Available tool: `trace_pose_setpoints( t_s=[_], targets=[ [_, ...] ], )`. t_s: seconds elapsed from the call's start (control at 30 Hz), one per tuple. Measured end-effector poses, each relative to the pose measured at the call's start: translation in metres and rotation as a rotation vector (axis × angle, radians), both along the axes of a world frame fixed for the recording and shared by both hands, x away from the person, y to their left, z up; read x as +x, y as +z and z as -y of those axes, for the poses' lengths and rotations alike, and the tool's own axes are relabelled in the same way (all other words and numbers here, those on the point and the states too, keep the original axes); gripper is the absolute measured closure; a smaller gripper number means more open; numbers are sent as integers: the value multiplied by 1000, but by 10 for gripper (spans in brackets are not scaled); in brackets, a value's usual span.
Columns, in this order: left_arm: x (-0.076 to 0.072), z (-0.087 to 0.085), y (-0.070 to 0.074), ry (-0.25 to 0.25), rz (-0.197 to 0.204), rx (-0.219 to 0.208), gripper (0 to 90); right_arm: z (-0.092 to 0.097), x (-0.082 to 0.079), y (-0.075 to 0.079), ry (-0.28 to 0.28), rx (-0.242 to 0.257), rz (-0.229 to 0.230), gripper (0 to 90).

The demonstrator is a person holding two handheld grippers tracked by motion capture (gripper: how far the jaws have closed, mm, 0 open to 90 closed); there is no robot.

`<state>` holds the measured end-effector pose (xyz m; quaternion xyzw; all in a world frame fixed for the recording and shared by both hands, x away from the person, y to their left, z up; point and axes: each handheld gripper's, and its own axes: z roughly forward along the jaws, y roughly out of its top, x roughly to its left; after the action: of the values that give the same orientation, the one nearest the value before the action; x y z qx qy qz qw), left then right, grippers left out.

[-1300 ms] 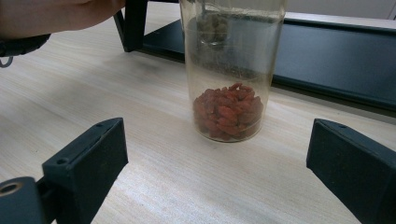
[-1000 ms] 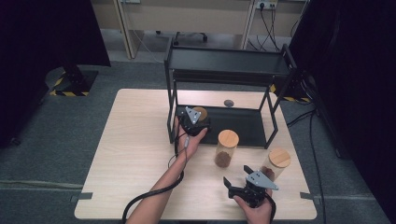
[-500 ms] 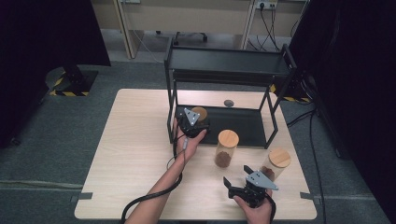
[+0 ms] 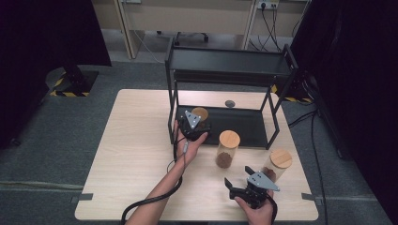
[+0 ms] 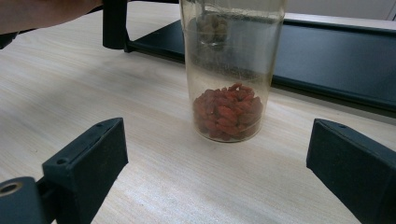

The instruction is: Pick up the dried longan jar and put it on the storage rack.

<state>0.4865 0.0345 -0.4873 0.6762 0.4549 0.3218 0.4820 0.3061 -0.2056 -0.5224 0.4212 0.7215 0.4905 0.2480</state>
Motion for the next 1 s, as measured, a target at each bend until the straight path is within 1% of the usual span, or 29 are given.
trace_pose_setpoints(
  t_s=[0.17, 0.23, 0.27, 0.3, 0.57, 0.73, 1.0],
  targets=[
    [-4, -1, -2, -9, -1, -1, 68, 0, 0, 0, 1, -1, -1, 55],
    [-6, -2, -3, -12, -10, -20, 68, 0, 0, 0, 0, -1, 0, 55],
    [-7, -2, -3, -13, -10, -22, 68, 0, 0, 0, 0, -1, 0, 54],
    [-7, -2, -3, -14, -8, -15, 68, 0, 0, 0, 1, -2, 0, 54],
    [-13, -3, -5, -23, -6, -16, 69, 0, 0, 0, 0, -2, 1, 55],
    [-18, -3, -3, -34, -2, -40, 69, 0, 0, 0, 1, -2, 1, 54],
    [-23, -4, -3, -44, 4, -32, 69, 0, 0, 0, -1, -2, 0, 54]
  ],
)
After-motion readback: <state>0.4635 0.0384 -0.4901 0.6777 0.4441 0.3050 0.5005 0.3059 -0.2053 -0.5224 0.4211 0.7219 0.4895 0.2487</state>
